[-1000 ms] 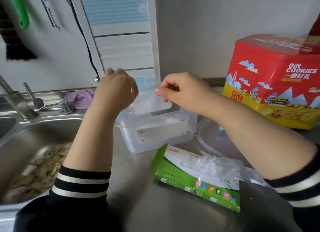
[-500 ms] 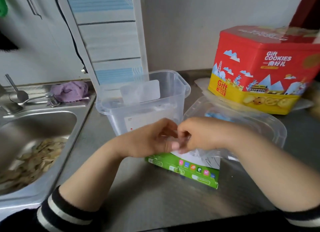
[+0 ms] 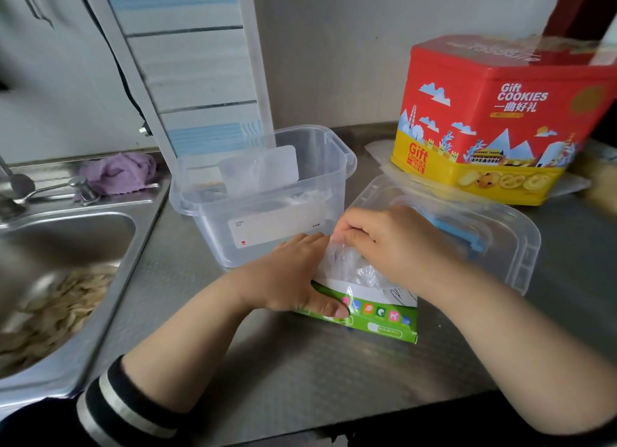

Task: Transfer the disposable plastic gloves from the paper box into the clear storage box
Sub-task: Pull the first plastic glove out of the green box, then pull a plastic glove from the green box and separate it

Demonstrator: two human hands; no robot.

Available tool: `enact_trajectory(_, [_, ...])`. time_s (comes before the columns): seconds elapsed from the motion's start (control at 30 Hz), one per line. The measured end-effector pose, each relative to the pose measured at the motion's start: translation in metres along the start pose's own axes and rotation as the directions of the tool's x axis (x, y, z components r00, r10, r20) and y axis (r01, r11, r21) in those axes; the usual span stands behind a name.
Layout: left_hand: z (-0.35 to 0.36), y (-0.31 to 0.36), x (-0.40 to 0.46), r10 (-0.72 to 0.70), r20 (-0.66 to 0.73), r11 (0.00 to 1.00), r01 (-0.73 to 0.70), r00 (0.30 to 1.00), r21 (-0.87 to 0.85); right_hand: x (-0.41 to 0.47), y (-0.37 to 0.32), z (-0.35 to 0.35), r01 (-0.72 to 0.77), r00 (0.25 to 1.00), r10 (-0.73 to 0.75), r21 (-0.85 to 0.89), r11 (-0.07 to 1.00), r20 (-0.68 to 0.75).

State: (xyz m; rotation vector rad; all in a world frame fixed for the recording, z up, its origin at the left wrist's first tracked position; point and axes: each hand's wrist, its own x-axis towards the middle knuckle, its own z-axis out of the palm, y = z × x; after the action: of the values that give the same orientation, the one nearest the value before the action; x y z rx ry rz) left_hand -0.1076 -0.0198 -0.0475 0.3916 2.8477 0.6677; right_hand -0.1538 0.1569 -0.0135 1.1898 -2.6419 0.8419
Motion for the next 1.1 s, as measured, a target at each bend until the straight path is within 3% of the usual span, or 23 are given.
enact_trajectory(0.1, [0.002,-0.003,0.002,-0.004,0.011,0.999,0.004,1.0,-0.046,-0.002,0.003,0.003,0.065,0.978,-0.028,0.173,0.983,-0.208])
enact_trajectory(0.2, [0.002,-0.001,0.001,0.015,0.02,0.999,-0.015,1.0,-0.034,0.009,-0.003,-0.019,0.086,0.87,0.081,0.31,0.947,-0.487])
enact_trajectory(0.23, [0.002,0.0,0.0,0.019,0.015,0.999,-0.019,1.0,-0.026,0.014,-0.007,-0.031,0.063,0.841,0.148,0.365,0.929,-0.521])
enact_trajectory(0.33, [-0.001,-0.001,-0.002,0.028,0.013,0.999,-0.028,1.0,-0.027,0.026,-0.011,-0.054,-0.027,0.878,0.277,0.536,0.844,-0.392])
enact_trajectory(0.43, [-0.012,0.001,-0.009,0.09,0.012,0.946,-0.082,0.996,-0.314,0.027,-0.006,-0.045,-0.123,0.91,0.317,0.555,0.823,-0.268])
enact_trajectory(0.5, [-0.02,0.008,-0.011,0.124,-0.145,0.808,-0.185,0.982,-0.56,0.025,-0.001,-0.036,-0.174,0.907,0.36,0.586,0.792,-0.217])
enact_trajectory(0.53, [-0.024,0.01,-0.011,0.069,-0.248,0.716,-0.221,0.966,-0.662,0.024,0.001,-0.033,-0.203,0.904,0.387,0.615,0.762,-0.181])
enact_trajectory(0.6, [-0.029,0.013,-0.01,-0.047,-0.401,0.562,-0.307,0.915,-0.768,0.022,0.004,-0.027,-0.244,0.902,0.416,0.654,0.716,-0.118])
enact_trajectory(0.63, [-0.031,0.016,-0.008,-0.085,-0.452,0.54,-0.34,0.888,-0.77,0.022,0.006,-0.025,-0.257,0.903,0.416,0.645,0.72,-0.104])
enact_trajectory(0.83, [-0.032,0.027,-0.005,-0.154,-0.535,0.534,-0.386,0.83,-0.752,0.024,0.015,-0.016,-0.4,0.895,0.438,0.586,0.704,0.084])
enact_trajectory(0.97, [-0.038,0.032,-0.004,-0.236,-0.544,0.522,-0.368,0.805,-0.77,0.022,0.013,-0.012,-0.462,0.862,0.466,0.69,0.558,0.2])
enact_trajectory(1.03, [-0.041,0.035,-0.003,-0.262,-0.563,0.56,-0.352,0.783,-0.75,0.021,0.014,-0.017,-0.433,0.888,0.355,0.793,0.43,0.292])
enact_trajectory(1.1, [-0.045,0.036,-0.002,-0.287,-0.571,0.584,-0.332,0.77,-0.741,0.013,0.014,-0.025,-0.396,0.918,0.1,0.868,0.3,0.384])
